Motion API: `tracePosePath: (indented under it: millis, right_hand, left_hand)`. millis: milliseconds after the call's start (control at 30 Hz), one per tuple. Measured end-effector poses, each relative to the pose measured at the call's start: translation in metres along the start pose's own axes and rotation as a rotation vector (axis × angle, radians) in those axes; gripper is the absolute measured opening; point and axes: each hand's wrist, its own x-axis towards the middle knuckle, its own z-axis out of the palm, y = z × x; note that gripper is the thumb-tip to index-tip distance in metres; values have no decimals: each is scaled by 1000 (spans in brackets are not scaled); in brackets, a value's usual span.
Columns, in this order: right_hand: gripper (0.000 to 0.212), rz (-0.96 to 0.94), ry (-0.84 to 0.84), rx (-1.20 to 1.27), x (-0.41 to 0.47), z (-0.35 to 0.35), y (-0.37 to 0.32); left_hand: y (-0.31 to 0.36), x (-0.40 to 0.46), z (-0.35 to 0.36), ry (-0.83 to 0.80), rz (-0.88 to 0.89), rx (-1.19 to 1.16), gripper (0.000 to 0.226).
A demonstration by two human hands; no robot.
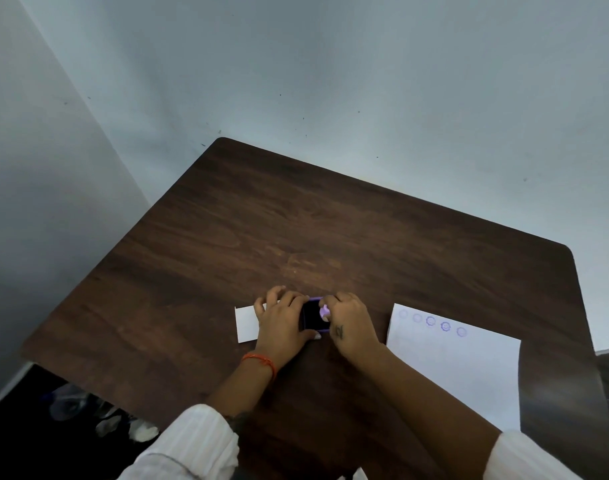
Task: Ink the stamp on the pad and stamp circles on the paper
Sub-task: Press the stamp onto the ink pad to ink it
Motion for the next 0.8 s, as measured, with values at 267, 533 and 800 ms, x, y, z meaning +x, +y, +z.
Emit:
tracePosePath:
  millis: [267, 533, 800]
  right_hand:
    - [20, -21, -35, 50, -2, -3, 8]
    - [26, -67, -43, -63, -2, 3, 4]
    - [32, 73, 4, -55, -5, 10, -7]
  left_hand:
    - [2, -1, 2, -29, 66, 30, 77]
    - [1, 4, 2, -122, 127, 43, 75]
    - [1, 5, 2, -126, 138, 57, 74]
